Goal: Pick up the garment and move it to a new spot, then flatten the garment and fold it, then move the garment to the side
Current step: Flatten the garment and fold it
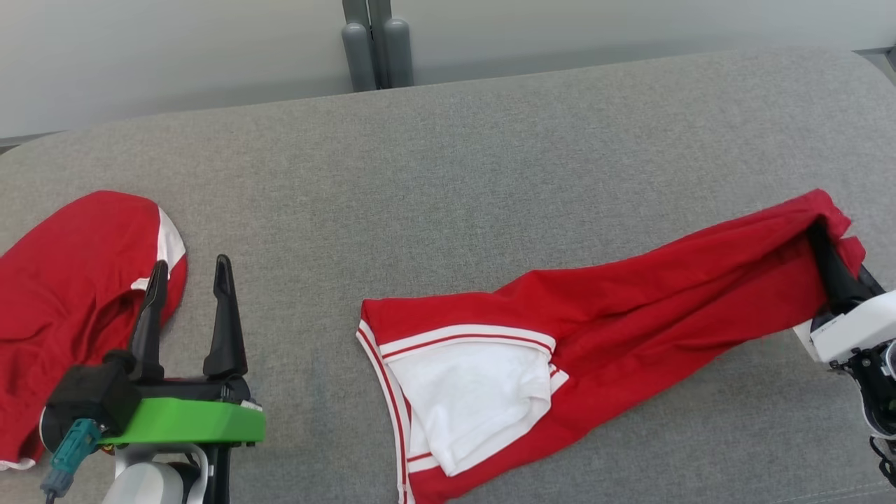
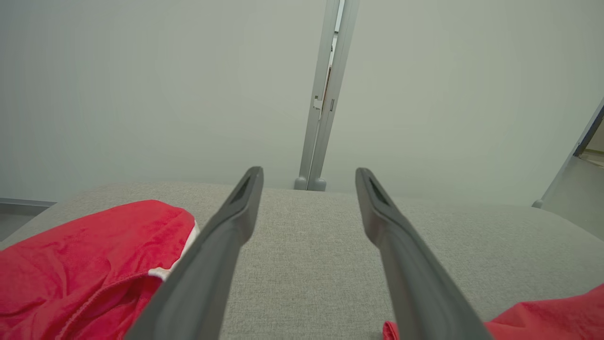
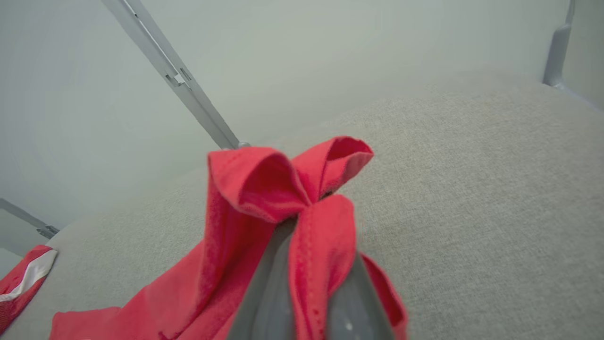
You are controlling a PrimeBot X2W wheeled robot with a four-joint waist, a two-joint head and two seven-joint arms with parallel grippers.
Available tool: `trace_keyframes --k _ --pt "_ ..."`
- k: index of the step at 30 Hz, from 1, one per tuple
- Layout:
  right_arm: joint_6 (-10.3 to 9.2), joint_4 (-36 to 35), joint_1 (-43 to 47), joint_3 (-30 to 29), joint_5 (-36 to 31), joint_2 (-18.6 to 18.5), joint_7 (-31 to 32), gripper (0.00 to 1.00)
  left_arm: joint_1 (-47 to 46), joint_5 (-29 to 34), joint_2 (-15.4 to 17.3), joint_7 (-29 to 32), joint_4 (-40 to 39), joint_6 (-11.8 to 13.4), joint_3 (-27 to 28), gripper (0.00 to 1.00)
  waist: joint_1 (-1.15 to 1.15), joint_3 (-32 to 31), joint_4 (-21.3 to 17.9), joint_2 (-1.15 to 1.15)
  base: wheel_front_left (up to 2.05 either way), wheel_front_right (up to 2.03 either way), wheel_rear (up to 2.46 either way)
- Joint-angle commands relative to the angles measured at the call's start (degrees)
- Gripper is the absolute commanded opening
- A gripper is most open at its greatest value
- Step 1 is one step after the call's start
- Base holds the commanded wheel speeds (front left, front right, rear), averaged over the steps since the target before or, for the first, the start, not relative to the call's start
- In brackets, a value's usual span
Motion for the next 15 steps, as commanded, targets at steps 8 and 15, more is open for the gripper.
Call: trace_keyframes --k 8,15 --pt "0.03 -13.8 2.1 1.1 -9.4 3.2 5.8 0.00 1.6 -0.9 0.1 -0.1 0.2 0.3 -0.1 1.00 0.00 -2.2 1.5 0.00 0.00 0.00 0.00" --pt "0.03 -21.0 3.0 4.7 -14.2 10.4 12.4 0.00 1.8 -1.2 -0.1 -0.1 0.6 0.3 -0.3 1.00 0.00 -2.7 4.2 0.00 0.00 0.00 0.00"
